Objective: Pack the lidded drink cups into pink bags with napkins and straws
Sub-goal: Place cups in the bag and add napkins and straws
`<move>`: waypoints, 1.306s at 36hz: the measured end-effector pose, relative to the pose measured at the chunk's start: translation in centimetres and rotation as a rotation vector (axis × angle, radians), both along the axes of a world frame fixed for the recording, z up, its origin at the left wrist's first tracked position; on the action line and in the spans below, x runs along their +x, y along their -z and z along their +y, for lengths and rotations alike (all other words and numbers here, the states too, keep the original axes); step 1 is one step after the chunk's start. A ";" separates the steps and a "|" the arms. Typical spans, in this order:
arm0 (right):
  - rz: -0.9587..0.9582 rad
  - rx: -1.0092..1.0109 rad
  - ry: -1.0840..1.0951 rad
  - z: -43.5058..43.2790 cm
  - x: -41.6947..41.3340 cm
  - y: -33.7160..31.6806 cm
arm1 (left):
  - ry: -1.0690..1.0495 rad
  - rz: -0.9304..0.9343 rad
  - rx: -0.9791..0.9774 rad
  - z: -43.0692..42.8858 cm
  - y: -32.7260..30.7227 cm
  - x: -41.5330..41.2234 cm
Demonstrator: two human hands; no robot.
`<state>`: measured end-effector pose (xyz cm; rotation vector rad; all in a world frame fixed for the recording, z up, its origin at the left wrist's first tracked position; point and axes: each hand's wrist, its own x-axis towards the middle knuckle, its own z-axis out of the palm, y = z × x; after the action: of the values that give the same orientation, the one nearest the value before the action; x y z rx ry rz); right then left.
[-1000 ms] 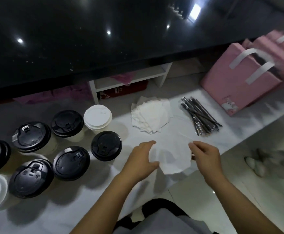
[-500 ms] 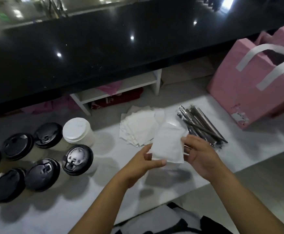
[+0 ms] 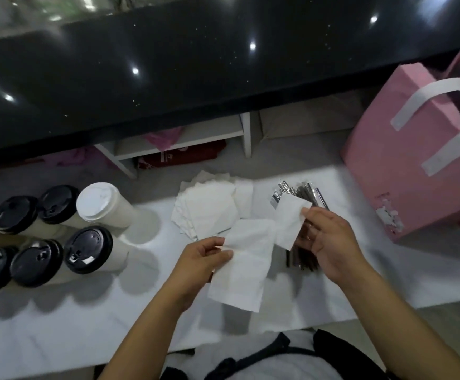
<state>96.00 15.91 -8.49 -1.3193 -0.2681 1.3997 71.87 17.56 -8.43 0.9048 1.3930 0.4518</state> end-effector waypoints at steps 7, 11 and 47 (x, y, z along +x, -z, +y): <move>-0.049 0.043 -0.062 2.2 1.4 0.0 | -0.143 0.263 -0.066 1.1 3.2 -1.8; -0.070 0.049 -0.113 2.6 1.4 0.5 | -0.224 0.202 -0.037 1.2 3.2 -2.2; -0.142 0.080 -0.313 1.9 -1.1 1.7 | 0.126 0.106 0.622 2.3 -7.3 -0.7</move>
<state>94.93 17.83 -10.21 -1.3525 -0.6430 1.5378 71.15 19.86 -1.11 1.5286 1.2965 0.7704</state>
